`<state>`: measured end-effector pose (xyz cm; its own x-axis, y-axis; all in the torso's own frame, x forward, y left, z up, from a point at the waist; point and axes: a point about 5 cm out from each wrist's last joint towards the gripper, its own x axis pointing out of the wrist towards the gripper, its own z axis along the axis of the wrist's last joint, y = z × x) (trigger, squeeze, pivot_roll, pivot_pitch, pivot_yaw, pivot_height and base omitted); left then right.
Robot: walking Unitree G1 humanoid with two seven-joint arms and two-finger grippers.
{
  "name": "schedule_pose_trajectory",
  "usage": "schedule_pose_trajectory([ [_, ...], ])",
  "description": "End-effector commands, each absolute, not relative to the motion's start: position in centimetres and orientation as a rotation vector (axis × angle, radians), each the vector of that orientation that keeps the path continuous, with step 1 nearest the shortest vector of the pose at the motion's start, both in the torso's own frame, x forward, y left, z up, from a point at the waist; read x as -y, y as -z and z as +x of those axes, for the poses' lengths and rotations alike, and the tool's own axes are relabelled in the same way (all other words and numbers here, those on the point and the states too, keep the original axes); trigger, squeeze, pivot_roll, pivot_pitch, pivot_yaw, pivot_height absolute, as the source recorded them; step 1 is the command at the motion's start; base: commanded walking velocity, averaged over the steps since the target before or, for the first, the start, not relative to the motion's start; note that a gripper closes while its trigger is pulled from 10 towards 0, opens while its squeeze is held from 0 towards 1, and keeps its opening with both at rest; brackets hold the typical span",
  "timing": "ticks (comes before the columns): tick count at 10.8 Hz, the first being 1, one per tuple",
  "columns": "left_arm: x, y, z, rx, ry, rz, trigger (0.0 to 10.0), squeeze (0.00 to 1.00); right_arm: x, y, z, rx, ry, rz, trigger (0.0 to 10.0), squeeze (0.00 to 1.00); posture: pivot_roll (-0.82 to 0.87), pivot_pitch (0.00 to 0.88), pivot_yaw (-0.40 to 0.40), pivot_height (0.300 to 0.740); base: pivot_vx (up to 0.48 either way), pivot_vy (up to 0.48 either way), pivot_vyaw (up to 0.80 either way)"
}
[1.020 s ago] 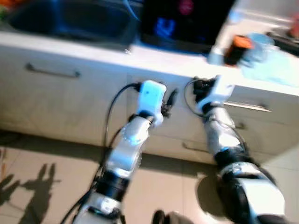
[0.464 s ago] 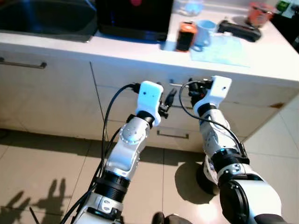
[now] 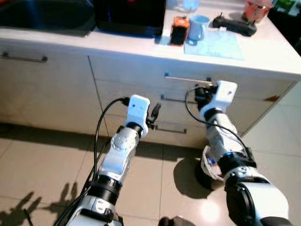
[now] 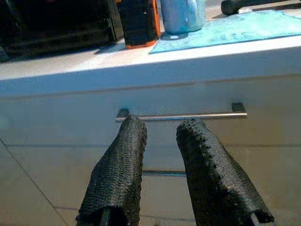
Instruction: Kitchen organization
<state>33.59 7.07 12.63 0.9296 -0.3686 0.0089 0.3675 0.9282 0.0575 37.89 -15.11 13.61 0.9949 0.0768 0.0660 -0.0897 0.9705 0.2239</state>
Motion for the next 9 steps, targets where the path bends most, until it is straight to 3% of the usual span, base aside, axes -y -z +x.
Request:
schedule_pose_trajectory([
  [1, -8.1, -11.1, 33.4, -0.025, 0.34, 0.068, 10.0, 0.0, 15.6, -12.0, 37.3, -0.006, -0.063, 0.203, 10.0, 0.0, 0.07, 0.112, -0.076, 0.74, 0.0, 0.0, 0.0],
  [6, -14.1, -3.8, 31.2, -0.261, 0.127, 0.047, 10.0, 0.0, 16.6, -4.3, 33.4, -0.316, -0.075, 0.085, 10.0, 0.0, 0.07, 0.129, -0.084, 0.74, 0.0, 0.0, 0.0],
  [9, -15.8, 0.5, 28.3, -0.44, 0.048, 0.023, 10.0, 0.0, 16.9, 2.0, 27.8, -0.594, -0.15, 0.0, 10.0, 0.0, 0.07, 0.129, -0.086, 0.74, 0.0, 0.0, 0.0],
])
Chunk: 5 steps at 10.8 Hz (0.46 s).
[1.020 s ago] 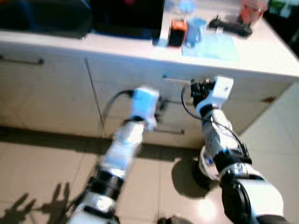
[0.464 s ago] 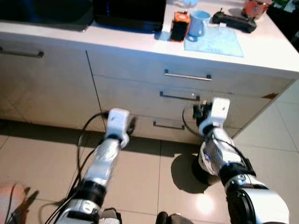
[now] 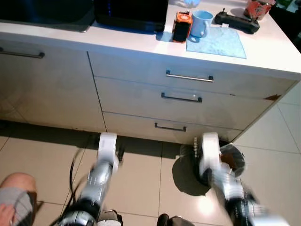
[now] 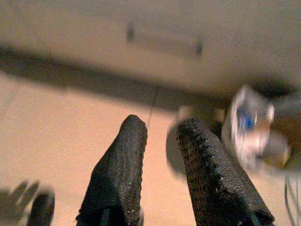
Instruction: Kitchen organization
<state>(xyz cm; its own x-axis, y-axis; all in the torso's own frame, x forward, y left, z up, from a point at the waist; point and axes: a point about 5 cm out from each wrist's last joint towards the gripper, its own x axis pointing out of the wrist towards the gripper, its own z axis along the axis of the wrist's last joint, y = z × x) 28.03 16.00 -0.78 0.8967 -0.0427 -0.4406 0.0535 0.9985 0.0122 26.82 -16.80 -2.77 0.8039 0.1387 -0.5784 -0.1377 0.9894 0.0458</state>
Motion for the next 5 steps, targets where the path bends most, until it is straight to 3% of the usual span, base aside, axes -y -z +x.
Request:
schedule_pose_trajectory([
  [1, -16.2, 2.2, 26.6, -0.519, 0.032, 0.031, 10.0, 0.0, 17.3, 4.3, 25.0, -0.713, -0.154, -0.035, 10.0, 0.0, 0.07, 0.129, -0.087, 0.74, 0.0, 0.0, 0.0],
  [5, -16.9, 5.6, 22.6, -0.687, -0.027, 0.004, 10.0, 0.0, 18.6, 7.8, 19.2, -0.932, -0.136, -0.056, 10.0, 0.0, 0.05, 0.134, -0.09, 0.74, 0.0, 0.0, 0.0],
])
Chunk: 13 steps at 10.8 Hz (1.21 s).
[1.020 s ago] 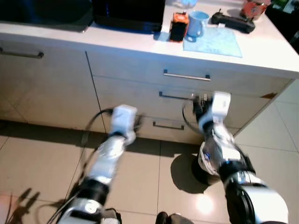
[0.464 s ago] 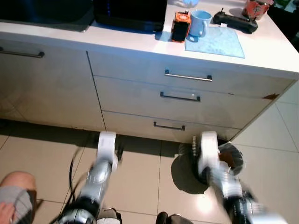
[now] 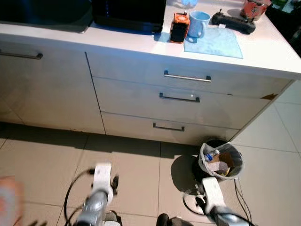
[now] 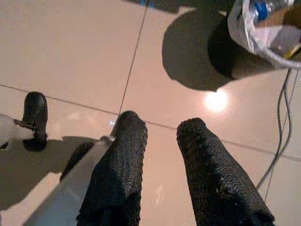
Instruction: Kitchen organization
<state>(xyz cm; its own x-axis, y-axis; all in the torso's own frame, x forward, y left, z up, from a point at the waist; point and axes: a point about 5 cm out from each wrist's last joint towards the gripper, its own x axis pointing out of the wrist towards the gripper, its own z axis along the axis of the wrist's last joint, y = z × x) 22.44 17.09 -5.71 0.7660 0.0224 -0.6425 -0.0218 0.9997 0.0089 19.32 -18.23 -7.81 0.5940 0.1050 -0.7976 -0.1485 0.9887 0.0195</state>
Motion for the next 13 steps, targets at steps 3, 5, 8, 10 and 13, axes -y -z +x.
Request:
schedule_pose_trajectory([
  [3, -16.65, 6.05, 22.0, -0.709, -0.026, -0.009, 10.0, 0.0, 18.99, 8.43, 18.03, -0.989, -0.109, -0.018, 10.0, 0.0, 0.05, 0.128, -0.09, 0.74, 0.0, 0.0, -0.53],
  [5, -16.62, 6.14, 21.9, -0.713, -0.021, -0.011, 10.0, 0.0, 19.02, 8.42, 18.09, -0.999, -0.109, -0.019, 10.0, 0.0, 0.06, 0.124, -0.089, 0.74, 0.0, 0.0, -0.8],
  [8, -16.32, 6.22, 21.81, -0.716, -0.008, -0.005, 10.0, 0.0, 18.86, 8.44, 18.09, -1.002, -0.113, -0.014, 10.0, 0.0, 0.07, 0.126, -0.083, 0.74, 0.0, 0.0, -0.8],
  [10, -16.2, 6.13, 21.99, -0.713, -0.005, -0.005, 10.0, 0.0, 18.77, 8.2, 18.57, -0.981, -0.122, -0.014, 10.0, 0.0, 0.07, 0.112, -0.086, 0.74, 0.0, 0.0, -0.4],
  [13, -16.08, 6.11, 22.04, -0.713, -0.001, -0.004, 10.0, 0.0, 18.7, 8.06, 18.83, -0.97, -0.134, -0.014, 10.0, 0.0, 0.07, 0.112, -0.088, 0.74, 0.0, 0.0, 0.0],
])
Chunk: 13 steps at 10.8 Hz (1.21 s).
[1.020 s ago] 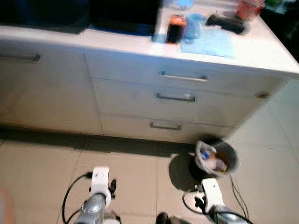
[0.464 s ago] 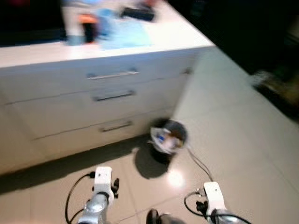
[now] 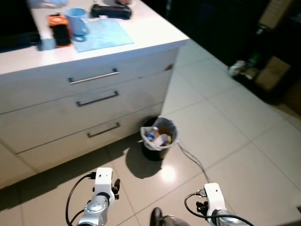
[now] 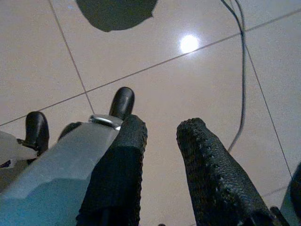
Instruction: Kitchen organization
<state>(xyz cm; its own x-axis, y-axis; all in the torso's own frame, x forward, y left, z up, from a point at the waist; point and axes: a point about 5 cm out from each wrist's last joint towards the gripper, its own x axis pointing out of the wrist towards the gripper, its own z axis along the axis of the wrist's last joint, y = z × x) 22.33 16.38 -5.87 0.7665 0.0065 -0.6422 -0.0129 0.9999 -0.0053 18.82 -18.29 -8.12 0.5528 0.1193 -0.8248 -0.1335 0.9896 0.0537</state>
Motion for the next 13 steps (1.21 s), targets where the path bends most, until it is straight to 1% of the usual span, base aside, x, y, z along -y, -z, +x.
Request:
schedule_pose_trajectory([
  [1, -16.14, 6.12, 22.03, -0.714, -0.004, -0.005, 10.0, 0.0, 18.7, 8.05, 18.85, -0.97, -0.131, -0.009, 10.0, 0.0, 0.07, 0.116, -0.089, 0.74, 0.0, 0.0, 0.0],
  [8, -16.53, 6.28, 21.73, -0.722, -0.011, -0.003, 10.0, 0.0, 18.55, 8.09, 18.81, -0.967, -0.126, 0.005, 10.0, 0.0, 0.08, 0.138, -0.082, 0.74, 0.0, 0.0, 0.0],
  [13, -16.57, 6.19, 21.84, -0.715, -0.023, -0.008, 10.0, 0.0, 18.51, 8.04, 18.9, -0.962, -0.131, 0.008, 10.0, 0.0, 0.09, 0.131, -0.085, 0.74, 0.0, 0.0, 0.0],
])
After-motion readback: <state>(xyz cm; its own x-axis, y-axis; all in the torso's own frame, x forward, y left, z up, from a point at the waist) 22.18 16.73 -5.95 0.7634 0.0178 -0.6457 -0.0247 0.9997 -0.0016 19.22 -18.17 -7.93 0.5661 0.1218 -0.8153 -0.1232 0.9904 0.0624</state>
